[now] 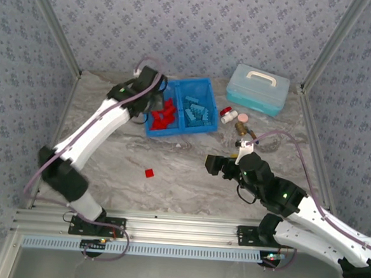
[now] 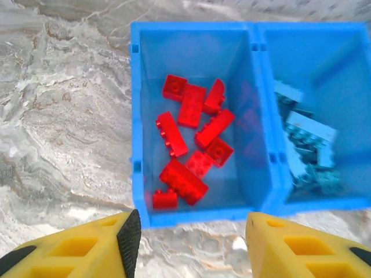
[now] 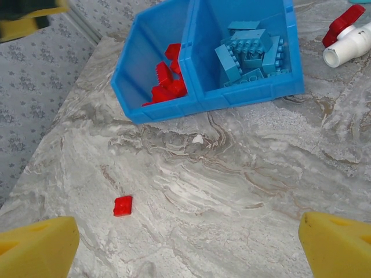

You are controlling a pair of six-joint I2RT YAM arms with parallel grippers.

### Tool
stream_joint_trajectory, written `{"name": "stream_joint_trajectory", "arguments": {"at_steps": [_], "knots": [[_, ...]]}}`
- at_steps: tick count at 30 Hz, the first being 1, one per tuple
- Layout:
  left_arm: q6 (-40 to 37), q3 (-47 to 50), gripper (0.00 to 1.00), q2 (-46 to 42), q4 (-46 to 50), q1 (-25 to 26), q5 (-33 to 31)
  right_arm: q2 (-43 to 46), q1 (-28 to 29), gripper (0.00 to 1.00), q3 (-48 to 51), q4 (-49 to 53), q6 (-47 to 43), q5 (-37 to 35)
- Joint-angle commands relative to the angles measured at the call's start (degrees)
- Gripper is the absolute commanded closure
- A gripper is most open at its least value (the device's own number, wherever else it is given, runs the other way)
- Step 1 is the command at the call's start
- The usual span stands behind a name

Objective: Sort the legos into containers by color

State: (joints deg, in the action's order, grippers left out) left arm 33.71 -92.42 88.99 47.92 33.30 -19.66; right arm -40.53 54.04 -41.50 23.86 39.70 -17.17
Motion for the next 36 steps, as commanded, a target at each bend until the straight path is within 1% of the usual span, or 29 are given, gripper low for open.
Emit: {"name": "stream_joint_trajectory", "arguments": {"at_steps": [1, 5, 8, 10, 13, 14, 16, 19, 25, 31, 33, 36], "knots": [[4.3, 11.3, 0.47, -8.7, -3.6, 1.6, 1.5, 0.2, 0.4, 0.00, 0.9, -1.7, 0.9, -1.6], [10.2, 24.3, 0.47, -17.4, -3.4, 4.5, 1.3, -0.4, 0.2, 0.00, 1.1, -3.2, 0.1, -2.1], [15.0, 33.0, 0.47, -20.5, -5.0, 6.8, 2.6, -1.3, 0.2, 0.00, 1.0, -4.1, -0.5, -2.3], [16.9, 37.2, 0.47, -20.4, -7.0, 7.9, 4.5, -2.3, 0.0, 0.00, 1.1, -5.0, -0.8, -2.3], [18.9, 41.0, 0.46, -17.5, -8.7, 9.0, 8.7, -4.0, -0.2, 0.00, 0.8, -6.4, -1.1, -1.4], [19.8, 42.1, 0.46, -16.1, -11.0, 9.1, 10.0, -4.4, -0.2, 0.00, 0.8, -6.5, -1.0, -1.0], [21.4, 43.6, 0.44, -14.0, -12.9, 9.2, 12.3, -4.9, -0.2, 0.00, 0.5, -6.3, -1.0, -0.5], [22.7, 45.7, 0.43, -12.0, -15.2, 9.2, 13.2, -4.7, -0.3, 0.00, 0.7, -5.6, -0.5, -0.6], [22.8, 45.5, 0.42, -6.9, -13.2, 9.2, 11.1, -3.7, -0.2, 0.00, 1.4, -5.1, -0.1, -1.2], [23.1, 46.5, 0.42, -4.4, -14.6, 9.2, 11.7, -3.8, -0.5, 0.00, 1.2, -5.4, -0.7, -1.5], [23.3, 46.4, 0.42, -3.7, -13.9, 9.2, 12.0, -3.8, -0.6, 0.00, 1.1, -5.2, -0.9, -1.4], [23.4, 46.5, 0.43, -3.1, -11.9, 9.3, 10.6, -3.8, -0.7, 0.00, 1.0, -4.7, -0.8, -1.3]]}}
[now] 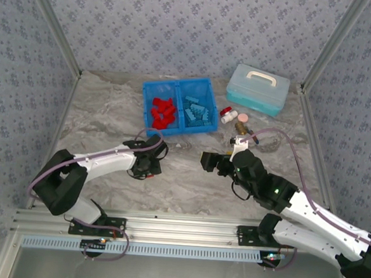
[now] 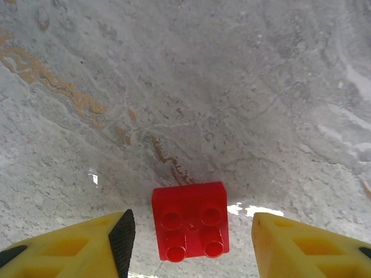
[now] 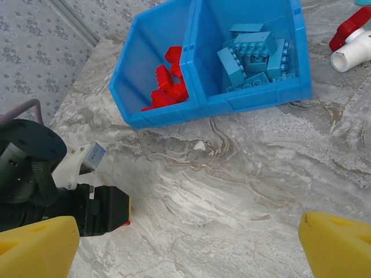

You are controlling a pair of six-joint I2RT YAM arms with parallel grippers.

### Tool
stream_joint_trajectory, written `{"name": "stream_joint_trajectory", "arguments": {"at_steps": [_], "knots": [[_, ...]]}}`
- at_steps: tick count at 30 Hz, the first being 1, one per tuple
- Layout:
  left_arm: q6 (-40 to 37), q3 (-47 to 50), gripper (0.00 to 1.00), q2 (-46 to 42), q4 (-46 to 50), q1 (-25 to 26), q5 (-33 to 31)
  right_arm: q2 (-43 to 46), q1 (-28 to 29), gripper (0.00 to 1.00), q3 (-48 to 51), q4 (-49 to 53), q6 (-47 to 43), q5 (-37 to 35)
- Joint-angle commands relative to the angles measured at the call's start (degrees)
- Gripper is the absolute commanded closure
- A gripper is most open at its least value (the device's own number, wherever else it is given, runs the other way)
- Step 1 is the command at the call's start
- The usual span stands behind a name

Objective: Sort the legos into containers by color

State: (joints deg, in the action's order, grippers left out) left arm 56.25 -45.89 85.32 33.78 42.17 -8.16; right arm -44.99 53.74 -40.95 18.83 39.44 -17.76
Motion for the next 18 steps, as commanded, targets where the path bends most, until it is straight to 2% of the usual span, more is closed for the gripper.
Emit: {"name": "stream_joint_trajectory", "arguments": {"at_steps": [1, 7, 12, 18], "knots": [[0.6, 0.1, 0.43, 0.9, 2.3, 0.5, -1.3, 0.7, -0.4, 0.00, 0.6, 0.3, -0.4, -0.7], [0.1, 0.6, 0.49, 3.7, 1.2, 0.5, -0.7, 0.7, -0.5, 0.00, 1.3, -0.3, 0.1, -0.5], [-0.3, 0.4, 0.58, 5.2, 2.0, 1.0, -1.1, 0.7, -0.6, 0.00, 0.7, 0.4, -0.2, -0.7], [-1.1, -1.8, 0.64, 1.2, 4.4, 1.0, -3.4, 0.7, -0.6, 0.00, 0.9, 0.2, 0.1, -0.5]]}}
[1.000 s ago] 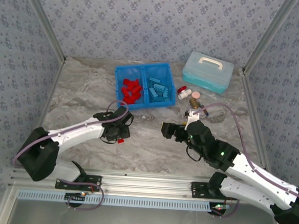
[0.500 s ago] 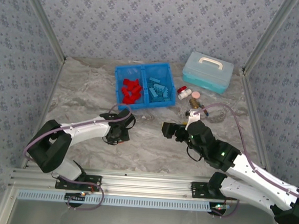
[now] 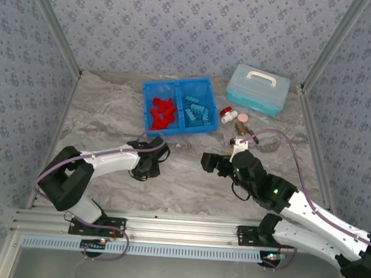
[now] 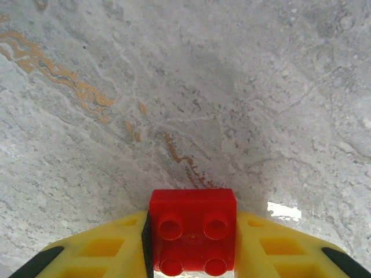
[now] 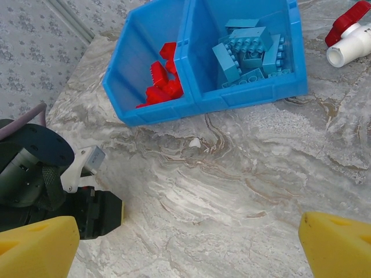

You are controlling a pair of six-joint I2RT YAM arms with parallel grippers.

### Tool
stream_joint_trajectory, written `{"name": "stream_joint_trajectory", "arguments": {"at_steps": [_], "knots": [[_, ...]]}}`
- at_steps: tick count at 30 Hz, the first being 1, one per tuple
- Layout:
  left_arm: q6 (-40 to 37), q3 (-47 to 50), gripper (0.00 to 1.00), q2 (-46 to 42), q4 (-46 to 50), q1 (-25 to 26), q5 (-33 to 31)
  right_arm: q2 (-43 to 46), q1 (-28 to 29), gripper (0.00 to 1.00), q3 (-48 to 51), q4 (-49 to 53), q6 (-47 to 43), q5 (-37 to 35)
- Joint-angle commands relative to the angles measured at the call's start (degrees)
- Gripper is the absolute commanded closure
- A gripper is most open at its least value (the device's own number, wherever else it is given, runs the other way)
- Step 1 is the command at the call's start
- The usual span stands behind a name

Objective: Sort the legos into containers by color

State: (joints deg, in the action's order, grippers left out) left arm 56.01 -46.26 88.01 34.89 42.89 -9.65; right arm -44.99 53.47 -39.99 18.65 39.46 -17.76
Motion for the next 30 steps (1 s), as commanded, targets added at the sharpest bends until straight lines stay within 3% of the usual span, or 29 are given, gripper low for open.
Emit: {"name": "stream_joint_trajectory", "arguments": {"at_steps": [1, 6, 14, 21, 30], "knots": [[-1.3, -2.6, 0.65, -2.8, 3.6, 0.3, -2.7, 0.7, -0.3, 0.00, -0.1, 0.5, 0.1, -0.5], [-6.1, -12.3, 0.65, -5.8, 8.8, -1.2, -8.8, 0.7, -0.3, 0.00, 0.0, 0.0, -0.1, -0.6], [-17.9, -35.3, 0.65, 2.8, 11.8, -8.8, -15.1, 1.0, -0.4, 0.00, -0.3, 1.1, 0.0, -0.5], [-24.4, -55.5, 0.67, 18.2, 14.7, -13.5, -16.7, 2.8, -0.5, 0.00, 1.1, 0.9, 0.9, -0.8], [-29.6, -88.3, 0.67, 42.1, 26.9, -15.9, -25.8, 3.3, -1.4, 0.00, 0.6, 1.9, 0.1, -1.2]]}}
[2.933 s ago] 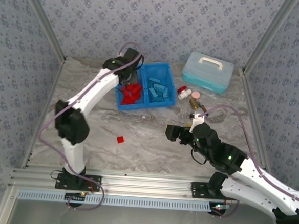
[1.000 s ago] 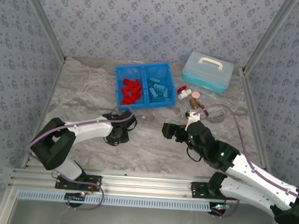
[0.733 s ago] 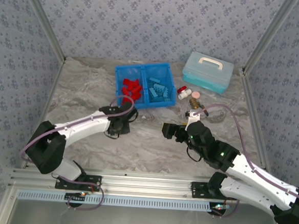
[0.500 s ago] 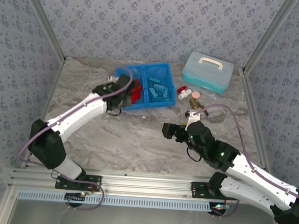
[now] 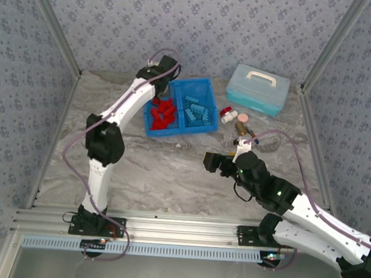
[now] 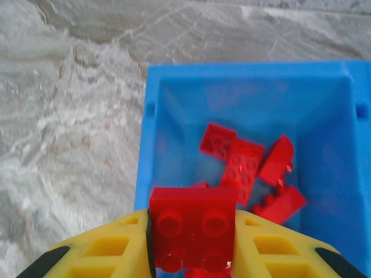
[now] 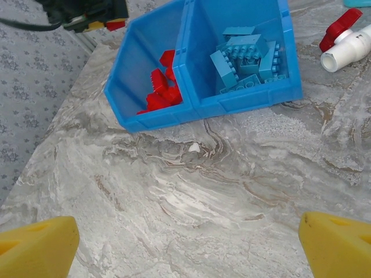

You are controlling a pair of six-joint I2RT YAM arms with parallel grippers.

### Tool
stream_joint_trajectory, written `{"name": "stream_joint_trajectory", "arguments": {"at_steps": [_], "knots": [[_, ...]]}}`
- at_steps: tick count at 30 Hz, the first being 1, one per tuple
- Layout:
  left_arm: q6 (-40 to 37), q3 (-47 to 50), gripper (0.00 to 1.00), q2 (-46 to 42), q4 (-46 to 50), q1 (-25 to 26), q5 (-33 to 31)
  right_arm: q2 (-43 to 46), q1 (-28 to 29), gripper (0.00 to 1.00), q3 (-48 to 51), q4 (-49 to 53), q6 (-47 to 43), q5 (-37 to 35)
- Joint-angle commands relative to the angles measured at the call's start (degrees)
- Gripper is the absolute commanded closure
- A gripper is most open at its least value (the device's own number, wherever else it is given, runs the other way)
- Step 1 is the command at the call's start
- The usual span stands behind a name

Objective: Sort the legos into containers by color

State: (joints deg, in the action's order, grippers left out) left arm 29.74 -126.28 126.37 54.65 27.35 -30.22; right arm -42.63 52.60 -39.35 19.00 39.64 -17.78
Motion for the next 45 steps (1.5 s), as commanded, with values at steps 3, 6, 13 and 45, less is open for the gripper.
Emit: {"name": "stream_joint_trajectory", "arguments": {"at_steps": [3, 6, 13, 45], "knots": [[-4.3, -16.9, 0.67, 9.9, 11.0, -0.7, -7.7, 2.5, -0.8, 0.00, -0.9, 3.9, -0.5, -1.5], [-4.2, -17.3, 0.64, 11.1, 10.7, -1.2, -7.5, 5.0, -1.2, 0.00, -1.0, 6.2, -0.7, -2.6], [-4.4, -17.2, 0.47, 9.4, 9.4, -1.8, -2.9, 7.3, -2.0, 0.00, -0.1, 6.2, -1.0, -2.4], [-28.2, 97.2, 0.01, -82.7, -55.0, -3.0, -0.2, -32.0, -49.5, 0.00, 5.7, -30.8, -29.5, -4.7]]}}
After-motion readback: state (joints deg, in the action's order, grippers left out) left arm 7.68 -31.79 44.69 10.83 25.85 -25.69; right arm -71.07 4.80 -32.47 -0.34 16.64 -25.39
